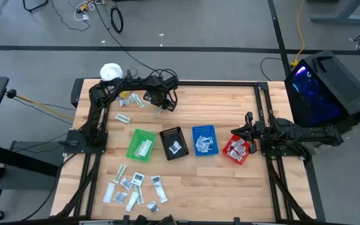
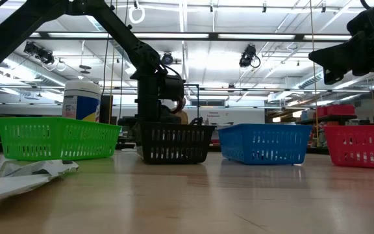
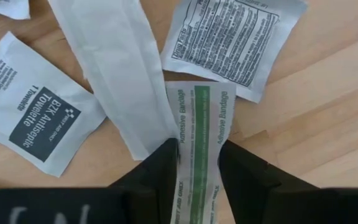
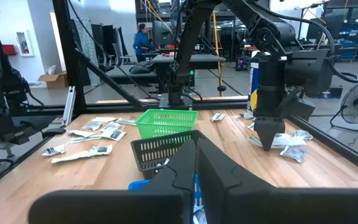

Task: Pick & Place First Aid Supplies
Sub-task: Put the bandage into the green basket

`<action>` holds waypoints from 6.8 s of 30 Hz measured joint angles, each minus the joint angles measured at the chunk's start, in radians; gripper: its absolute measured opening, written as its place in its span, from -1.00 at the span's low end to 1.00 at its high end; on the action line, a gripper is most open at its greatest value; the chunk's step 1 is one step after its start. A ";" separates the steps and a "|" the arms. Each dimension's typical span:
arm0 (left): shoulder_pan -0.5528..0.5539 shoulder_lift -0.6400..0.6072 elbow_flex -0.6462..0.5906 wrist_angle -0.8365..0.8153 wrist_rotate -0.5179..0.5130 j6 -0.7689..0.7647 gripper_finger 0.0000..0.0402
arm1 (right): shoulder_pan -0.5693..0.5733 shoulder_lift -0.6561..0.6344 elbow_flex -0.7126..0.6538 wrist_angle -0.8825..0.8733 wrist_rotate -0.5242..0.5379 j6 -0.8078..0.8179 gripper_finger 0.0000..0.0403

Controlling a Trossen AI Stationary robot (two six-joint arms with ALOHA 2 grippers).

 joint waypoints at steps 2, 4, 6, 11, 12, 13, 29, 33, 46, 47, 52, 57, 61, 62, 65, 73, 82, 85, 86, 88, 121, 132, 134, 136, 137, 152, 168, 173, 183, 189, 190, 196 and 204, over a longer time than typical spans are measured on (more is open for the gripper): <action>0.000 0.000 0.000 0.000 0.000 0.000 -0.39 | 0.000 0.000 0.000 0.000 0.000 0.000 -0.89; 0.000 -0.002 0.000 -0.001 0.001 0.000 -0.39 | 0.000 0.000 0.000 0.000 0.000 0.000 -0.89; 0.000 -0.002 0.000 -0.003 0.006 0.000 -0.39 | 0.000 0.000 0.000 0.000 0.000 0.000 -0.89; 0.001 0.001 0.024 -0.035 0.020 0.010 -0.38 | 0.000 0.000 0.000 0.000 0.000 0.000 -0.89; 0.001 0.003 0.033 -0.045 0.022 0.019 -0.38 | 0.000 0.000 0.000 0.000 0.000 0.000 -0.89; 0.001 0.005 0.042 -0.057 0.026 0.034 -0.38 | 0.000 0.000 0.000 0.000 0.000 0.000 -0.89; -0.003 0.002 0.099 -0.159 0.071 0.076 -0.39 | 0.000 0.000 0.000 0.000 0.000 0.000 -0.89; -0.013 0.001 0.100 -0.196 0.067 0.081 -0.39 | 0.000 0.000 0.000 0.000 0.000 0.000 -0.89; -0.030 -0.079 0.101 -0.226 -0.063 0.113 -0.23 | 0.000 0.000 0.000 0.000 0.000 0.000 -0.89; -0.030 -0.080 0.102 -0.227 -0.062 0.112 -0.17 | 0.000 0.000 0.000 0.000 0.000 0.000 -0.89; -0.042 -0.079 0.096 -0.229 -0.038 0.074 0.18 | 0.000 0.000 0.000 0.000 0.000 0.000 -0.89; -0.060 -0.079 0.054 -0.222 -0.026 0.060 0.46 | 0.000 0.000 0.000 0.000 0.000 0.000 -0.89; -0.079 -0.079 0.007 -0.173 -0.025 0.029 0.55 | 0.000 0.000 0.000 0.000 0.000 0.000 -0.89; -0.082 -0.079 0.000 -0.157 -0.027 0.018 0.55 | 0.000 0.000 0.000 0.000 0.000 0.000 -0.89; -0.087 -0.079 -0.012 -0.112 -0.029 0.013 0.53 | 0.000 0.000 0.000 0.000 0.000 0.000 -0.89; -0.077 -0.074 -0.016 -0.080 -0.041 0.010 0.49 | 0.000 0.000 0.000 0.000 0.000 0.000 -0.89; -0.064 -0.067 -0.017 -0.081 -0.048 0.012 0.49 | 0.000 0.000 0.000 0.000 0.000 0.000 -0.89; -0.059 -0.054 -0.018 -0.092 -0.047 0.013 0.49 | 0.000 0.000 0.000 0.000 0.000 0.000 -0.89; -0.058 -0.049 -0.017 -0.089 -0.048 0.013 0.49 | 0.000 0.000 0.000 0.000 0.000 0.000 -0.89; -0.058 -0.044 -0.017 -0.084 -0.046 0.015 0.49 | 0.000 0.000 0.000 0.000 0.000 0.000 -0.89; -0.075 -0.038 -0.017 -0.077 -0.035 0.042 -0.17 | 0.000 0.000 0.000 0.000 0.000 0.000 -0.89; -0.075 -0.038 -0.017 -0.090 -0.035 0.024 -0.25 | 0.000 0.000 0.000 0.000 0.000 0.000 -0.89; -0.075 -0.037 -0.017 -0.090 -0.035 0.023 -0.32 | 0.000 0.000 0.000 0.000 0.000 0.000 -0.89; -0.075 -0.037 -0.017 -0.090 -0.036 0.023 -0.38 | 0.000 0.000 0.000 0.000 0.000 0.000 -0.89; -0.075 -0.037 -0.017 -0.090 -0.036 0.023 -0.41 | 0.000 0.000 0.000 0.000 0.000 0.000 -0.89; -0.098 -0.039 -0.017 -0.141 -0.030 0.023 -0.47 | 0.000 0.000 0.000 0.000 0.000 0.000 -0.89; -0.160 -0.151 -0.016 -0.157 -0.011 0.067 -0.47 | 0.000 0.000 0.000 0.000 0.000 0.000 -0.89; -0.189 -0.217 -0.016 -0.176 -0.004 0.067 -0.47 | 0.000 0.000 0.000 0.000 0.000 0.000 -0.89; -0.311 -0.377 -0.016 -0.180 -0.027 0.041 -0.47 | 0.000 0.000 0.000 0.000 0.000 0.000 -0.89; -0.400 -0.423 -0.016 -0.182 -0.030 0.040 -0.47 | 0.000 0.000 0.000 0.000 0.000 0.000 -0.89; -0.412 -0.427 -0.016 -0.183 -0.030 0.040 -0.47 | 0.000 0.000 0.000 0.000 0.000 0.000 -0.89; -0.476 -0.428 -0.016 -0.192 -0.030 0.040 -0.47 | 0.000 0.000 0.000 0.000 0.000 0.000 -0.89; -0.544 -0.428 -0.016 -0.192 -0.067 0.068 -0.47 | 0.000 0.000 0.000 0.000 0.000 0.000 -0.89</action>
